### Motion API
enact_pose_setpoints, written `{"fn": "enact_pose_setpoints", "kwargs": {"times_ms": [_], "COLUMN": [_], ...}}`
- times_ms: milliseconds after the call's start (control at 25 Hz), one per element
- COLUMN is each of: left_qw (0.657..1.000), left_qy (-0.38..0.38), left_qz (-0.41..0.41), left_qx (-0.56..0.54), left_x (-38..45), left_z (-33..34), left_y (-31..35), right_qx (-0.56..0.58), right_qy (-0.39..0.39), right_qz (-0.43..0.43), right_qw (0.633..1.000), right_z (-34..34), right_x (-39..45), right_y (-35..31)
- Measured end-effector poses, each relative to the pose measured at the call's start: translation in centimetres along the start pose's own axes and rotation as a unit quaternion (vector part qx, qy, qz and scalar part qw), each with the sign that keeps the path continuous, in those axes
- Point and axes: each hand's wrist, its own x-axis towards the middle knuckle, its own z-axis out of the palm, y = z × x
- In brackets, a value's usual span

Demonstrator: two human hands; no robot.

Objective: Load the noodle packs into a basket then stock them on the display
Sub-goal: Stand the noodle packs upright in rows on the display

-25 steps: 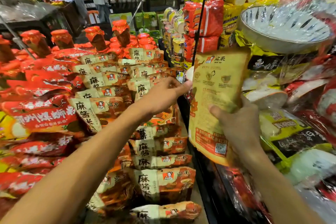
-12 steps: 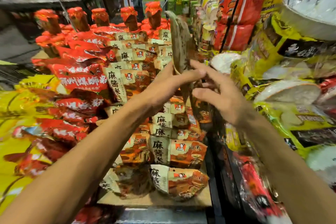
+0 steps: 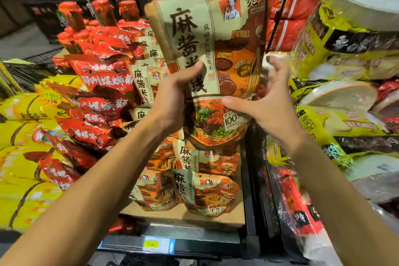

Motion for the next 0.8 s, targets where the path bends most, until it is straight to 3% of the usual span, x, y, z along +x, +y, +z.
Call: {"fn": "enact_pose_setpoints", "kwargs": {"times_ms": [80, 160, 360, 440, 520, 640, 680, 720, 800], "left_qw": [1.000, 0.999, 0.982, 0.962, 0.893, 0.657, 0.600, 0.570, 0.563], "left_qy": [-0.025, -0.038, -0.044, -0.076, -0.116, -0.212, -0.241, -0.266, -0.291], "left_qz": [-0.006, -0.004, 0.076, 0.067, 0.046, -0.003, -0.021, -0.022, 0.037], "left_qx": [-0.004, 0.015, 0.164, 0.254, 0.433, 0.723, 0.762, 0.777, 0.773], "left_x": [-1.1, -2.5, -4.1, -4.7, -5.5, -6.7, -7.1, -7.3, -7.2], "left_z": [-0.2, 0.0, -1.0, -3.0, -5.0, -6.3, -6.4, -6.7, -7.3], "left_y": [-0.2, -0.7, -1.6, -1.8, -2.7, -5.9, -7.1, -8.2, -9.8], "right_qx": [0.080, 0.126, 0.182, 0.183, 0.151, 0.143, 0.137, 0.124, 0.097], "right_qy": [-0.081, -0.096, -0.043, 0.024, 0.123, 0.209, 0.223, 0.235, 0.253], "right_qz": [0.021, 0.021, 0.017, 0.012, 0.015, -0.001, 0.001, 0.009, 0.029], "right_qw": [0.993, 0.987, 0.982, 0.983, 0.981, 0.967, 0.965, 0.964, 0.962], "right_z": [-0.4, -0.4, -0.6, -1.6, -2.8, -3.6, -3.5, -3.4, -3.0], "right_x": [-0.9, -1.9, -5.4, -6.7, -7.9, -9.5, -10.2, -11.0, -12.5], "right_y": [0.0, 0.4, 2.2, 2.3, 2.4, 3.1, 3.4, 4.0, 5.3]}}
